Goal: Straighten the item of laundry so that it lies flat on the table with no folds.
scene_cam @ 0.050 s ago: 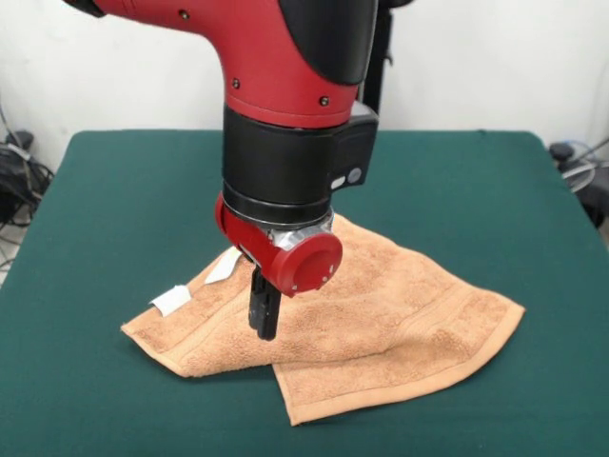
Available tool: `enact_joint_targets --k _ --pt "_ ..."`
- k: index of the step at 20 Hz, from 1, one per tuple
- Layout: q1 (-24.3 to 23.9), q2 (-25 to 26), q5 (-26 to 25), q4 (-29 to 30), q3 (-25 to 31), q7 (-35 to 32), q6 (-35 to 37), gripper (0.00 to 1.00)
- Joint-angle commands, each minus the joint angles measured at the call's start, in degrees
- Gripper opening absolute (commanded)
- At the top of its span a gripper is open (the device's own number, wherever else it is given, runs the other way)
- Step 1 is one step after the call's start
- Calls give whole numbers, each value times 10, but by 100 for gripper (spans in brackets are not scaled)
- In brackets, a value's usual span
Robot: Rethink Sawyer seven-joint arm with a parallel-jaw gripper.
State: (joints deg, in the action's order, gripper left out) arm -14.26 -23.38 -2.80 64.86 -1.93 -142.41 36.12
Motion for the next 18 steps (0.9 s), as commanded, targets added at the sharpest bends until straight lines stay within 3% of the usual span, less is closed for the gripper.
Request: enact_joint_targets --k 1,12,18 --pt "5 22 -54 102 51 67 -48 0" --pt "12 25 -76 119 55 35 -66 0" --pt "0 24 -65 141 74 34 -54 0"
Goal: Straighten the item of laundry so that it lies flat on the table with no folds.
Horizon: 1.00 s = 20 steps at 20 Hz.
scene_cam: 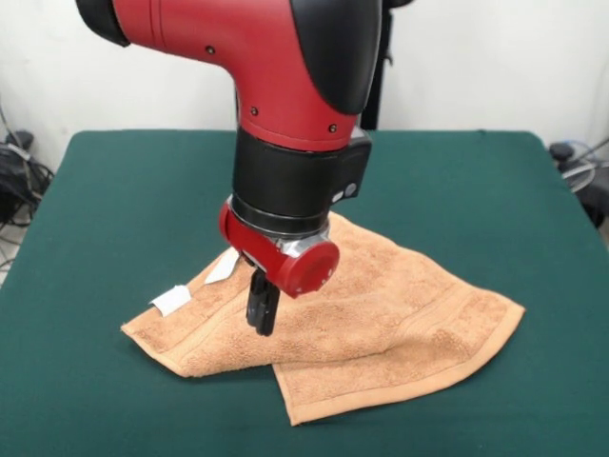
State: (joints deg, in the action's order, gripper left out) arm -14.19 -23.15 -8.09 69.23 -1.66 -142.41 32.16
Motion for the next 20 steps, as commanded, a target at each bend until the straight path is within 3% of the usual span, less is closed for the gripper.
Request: enact_joint_targets --k 1,20 --pt "-4 21 -7 103 76 33 -10 0" --pt "-48 54 -28 122 117 44 -36 0"
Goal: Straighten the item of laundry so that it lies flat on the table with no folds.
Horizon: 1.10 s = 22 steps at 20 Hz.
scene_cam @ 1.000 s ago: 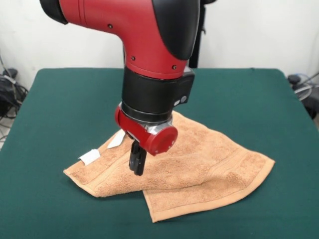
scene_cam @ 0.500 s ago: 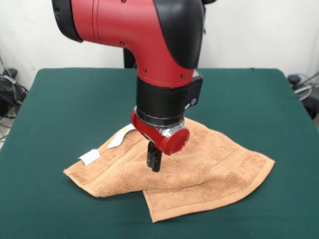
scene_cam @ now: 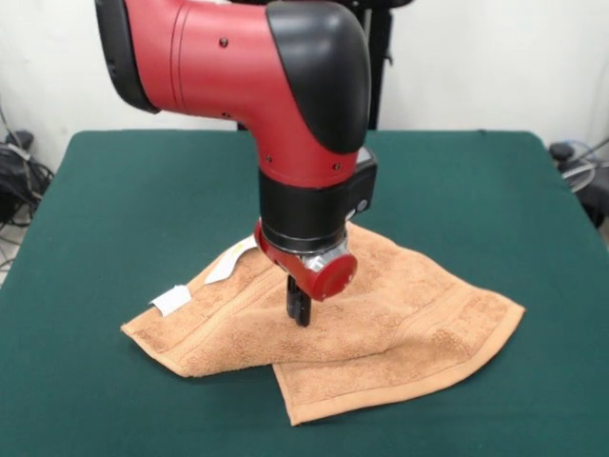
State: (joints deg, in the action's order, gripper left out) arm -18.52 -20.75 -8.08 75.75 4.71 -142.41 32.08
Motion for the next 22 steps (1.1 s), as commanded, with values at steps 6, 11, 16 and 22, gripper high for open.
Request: enact_joint_targets --k 6,11,16,22 --pt "-2 53 -35 17 49 50 -31 0" --pt "0 81 -38 -19 45 62 -11 0" --pt "-4 92 -30 0 46 54 -2 0" --pt "-7 108 -5 55 40 -2 -15 0"
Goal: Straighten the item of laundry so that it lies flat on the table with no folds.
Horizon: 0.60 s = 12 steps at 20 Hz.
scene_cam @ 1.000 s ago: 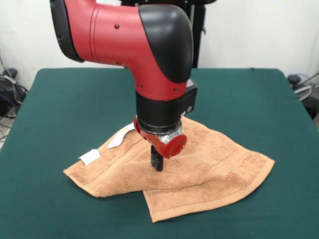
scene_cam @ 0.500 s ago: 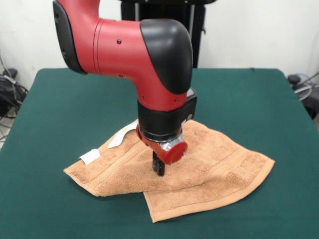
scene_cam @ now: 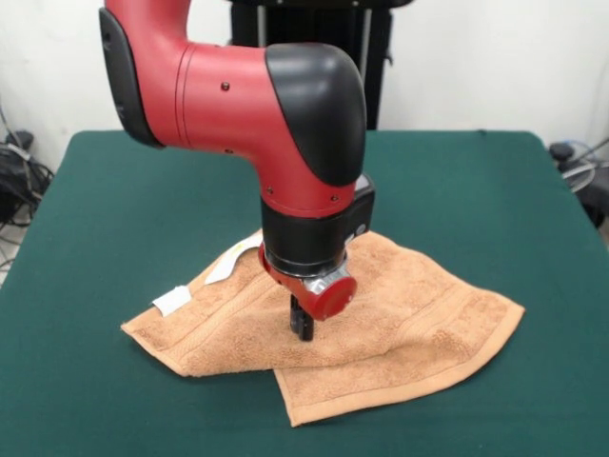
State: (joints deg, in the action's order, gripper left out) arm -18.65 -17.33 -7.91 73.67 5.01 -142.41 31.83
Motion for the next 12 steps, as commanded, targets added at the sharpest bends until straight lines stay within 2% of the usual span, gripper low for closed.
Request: enact_joint_targets --k 1,6,12 --pt "-6 79 -6 80 36 -7 -21 0" --pt "9 121 -16 82 15 -58 -115 0" --pt "23 143 -16 81 -5 -92 -167 0"
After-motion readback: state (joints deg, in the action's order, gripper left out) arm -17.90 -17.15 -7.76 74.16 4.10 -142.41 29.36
